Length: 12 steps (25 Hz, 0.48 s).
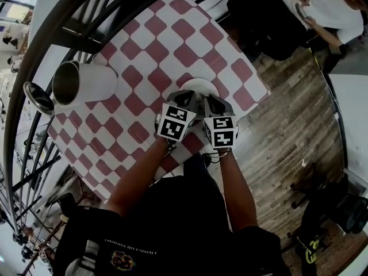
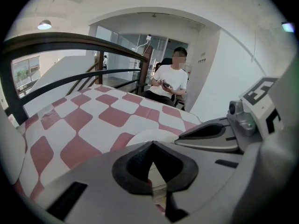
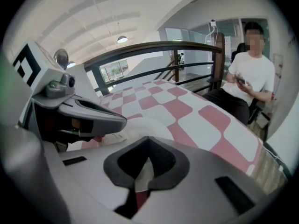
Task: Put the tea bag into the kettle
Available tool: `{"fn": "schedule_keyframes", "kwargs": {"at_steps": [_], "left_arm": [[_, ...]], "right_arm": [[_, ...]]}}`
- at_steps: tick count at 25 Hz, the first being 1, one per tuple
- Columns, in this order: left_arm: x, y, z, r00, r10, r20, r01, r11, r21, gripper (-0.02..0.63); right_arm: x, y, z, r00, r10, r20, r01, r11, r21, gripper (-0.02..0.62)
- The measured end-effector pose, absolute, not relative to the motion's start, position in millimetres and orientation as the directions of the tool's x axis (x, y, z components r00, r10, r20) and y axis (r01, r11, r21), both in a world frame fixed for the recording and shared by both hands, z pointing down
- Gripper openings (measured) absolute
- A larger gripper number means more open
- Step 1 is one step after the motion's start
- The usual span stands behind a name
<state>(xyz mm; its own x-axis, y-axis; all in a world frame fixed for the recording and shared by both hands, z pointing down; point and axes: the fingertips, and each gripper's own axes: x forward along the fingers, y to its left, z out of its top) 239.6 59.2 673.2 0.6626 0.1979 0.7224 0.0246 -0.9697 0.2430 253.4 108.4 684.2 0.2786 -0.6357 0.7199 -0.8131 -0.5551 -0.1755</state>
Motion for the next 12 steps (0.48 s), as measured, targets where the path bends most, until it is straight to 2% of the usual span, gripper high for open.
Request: {"fn": "schedule_keyframes", "kwargs": {"at_steps": [1,8,12], "left_arm": [[240,59,673,0.663,0.198,0.722,0.024,-0.970,0.244,-0.001],[237,49,660,0.683,0.181,0.708,0.012,-0.972,0.236,-0.001],[231,32,646,0.707,0.131,0.695,-0.037,-0.975,0.221,-0.002]], "right_arm": [[254,109,684,0.286,-0.631,0.721,-0.817,-0.554,-0.161,0.014],[253,108,673,0.281,-0.647,0.709,-0.820,-0.546,-0.172,0.014],[258,96,654,0.290,-0.683,0.671,-0.843,-0.513,-0.158,0.014]]}}
